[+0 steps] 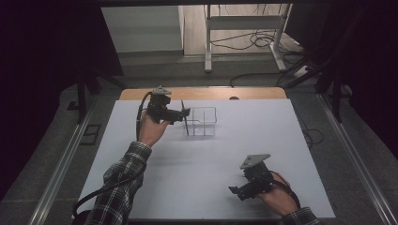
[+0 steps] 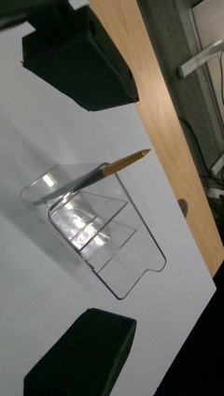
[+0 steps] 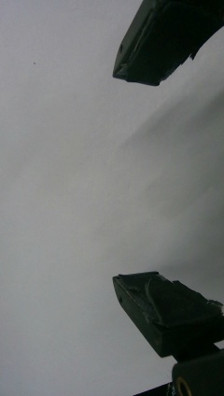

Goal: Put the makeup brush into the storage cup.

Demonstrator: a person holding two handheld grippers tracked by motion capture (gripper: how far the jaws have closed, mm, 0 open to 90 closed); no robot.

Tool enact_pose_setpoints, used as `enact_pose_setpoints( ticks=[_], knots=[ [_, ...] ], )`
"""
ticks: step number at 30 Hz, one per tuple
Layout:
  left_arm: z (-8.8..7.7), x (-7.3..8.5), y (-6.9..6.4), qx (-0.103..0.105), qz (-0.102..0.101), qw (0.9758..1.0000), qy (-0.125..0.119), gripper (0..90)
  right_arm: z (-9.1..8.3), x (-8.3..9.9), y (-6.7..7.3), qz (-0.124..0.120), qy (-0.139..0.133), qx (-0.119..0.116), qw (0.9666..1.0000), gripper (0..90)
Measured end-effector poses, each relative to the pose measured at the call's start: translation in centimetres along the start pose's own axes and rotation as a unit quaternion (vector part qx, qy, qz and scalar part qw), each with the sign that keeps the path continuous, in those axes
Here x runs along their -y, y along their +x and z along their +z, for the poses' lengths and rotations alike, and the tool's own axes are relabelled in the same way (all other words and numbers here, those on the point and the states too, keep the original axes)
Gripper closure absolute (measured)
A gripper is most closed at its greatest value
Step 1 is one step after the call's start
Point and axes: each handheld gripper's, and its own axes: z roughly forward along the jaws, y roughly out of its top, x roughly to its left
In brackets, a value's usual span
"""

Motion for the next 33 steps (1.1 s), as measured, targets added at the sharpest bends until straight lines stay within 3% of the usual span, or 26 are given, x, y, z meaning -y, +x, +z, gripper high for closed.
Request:
enact_pose_setpoints(
  ticks=[33],
  knots=[
    [-3.4, 2.7, 0.5, 0.001, -0.004, 1.0, -0.003, 0.0, -0.1, 0.0, 0.0, 0.0, -0.006, 0.0, 1.0, 2.7]
  ],
)
